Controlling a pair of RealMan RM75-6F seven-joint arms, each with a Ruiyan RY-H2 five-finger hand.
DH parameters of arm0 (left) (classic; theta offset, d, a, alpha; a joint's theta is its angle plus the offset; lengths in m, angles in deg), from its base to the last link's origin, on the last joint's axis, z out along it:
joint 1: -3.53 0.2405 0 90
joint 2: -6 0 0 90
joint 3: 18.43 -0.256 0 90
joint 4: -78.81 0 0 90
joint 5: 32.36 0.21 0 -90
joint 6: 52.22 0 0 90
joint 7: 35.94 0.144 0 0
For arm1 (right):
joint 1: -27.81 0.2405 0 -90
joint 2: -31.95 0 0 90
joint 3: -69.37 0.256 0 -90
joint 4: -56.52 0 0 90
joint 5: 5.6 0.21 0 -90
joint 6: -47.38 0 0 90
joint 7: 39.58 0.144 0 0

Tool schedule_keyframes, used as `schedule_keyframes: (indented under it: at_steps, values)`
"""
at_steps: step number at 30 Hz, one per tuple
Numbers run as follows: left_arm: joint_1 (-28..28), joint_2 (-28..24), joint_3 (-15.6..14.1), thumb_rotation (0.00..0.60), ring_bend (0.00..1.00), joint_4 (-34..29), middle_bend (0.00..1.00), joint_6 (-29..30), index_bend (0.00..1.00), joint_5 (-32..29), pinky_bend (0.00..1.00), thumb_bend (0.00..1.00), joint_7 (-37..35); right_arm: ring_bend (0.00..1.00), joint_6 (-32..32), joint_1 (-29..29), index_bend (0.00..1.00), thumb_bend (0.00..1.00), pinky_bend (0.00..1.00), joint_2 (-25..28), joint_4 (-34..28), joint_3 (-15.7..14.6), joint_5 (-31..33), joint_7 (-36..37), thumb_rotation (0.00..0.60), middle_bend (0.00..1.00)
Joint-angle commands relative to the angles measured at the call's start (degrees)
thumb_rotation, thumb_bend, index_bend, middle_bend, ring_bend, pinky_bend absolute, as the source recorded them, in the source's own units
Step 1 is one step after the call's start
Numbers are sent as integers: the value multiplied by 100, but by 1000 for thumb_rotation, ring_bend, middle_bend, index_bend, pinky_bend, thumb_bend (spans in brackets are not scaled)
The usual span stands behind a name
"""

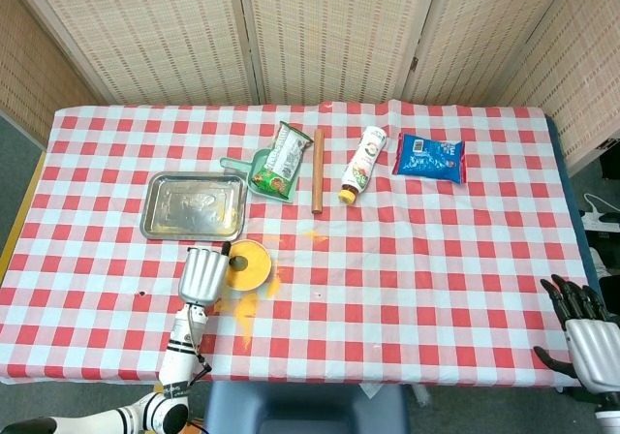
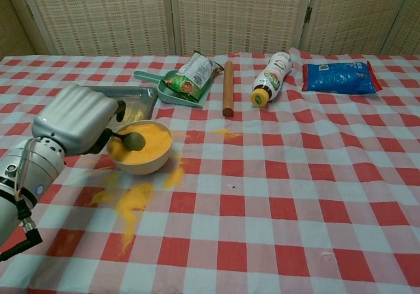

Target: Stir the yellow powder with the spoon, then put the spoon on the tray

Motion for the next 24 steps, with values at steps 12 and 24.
schedule_keyframes:
  at_steps: [12, 24]
  values:
    - [362, -749, -665, 600, 1000, 147, 1000, 637, 487, 925, 1000, 514, -1562, 0, 75, -36, 0, 122, 0, 39, -15, -57, -128, 53, 600, 0]
    - [336, -962, -508, 600, 1000, 699, 1000, 321, 457, 806, 1000, 513, -2937, 0, 59, -36, 0, 122, 0, 1, -40, -79, -153, -64, 600, 0]
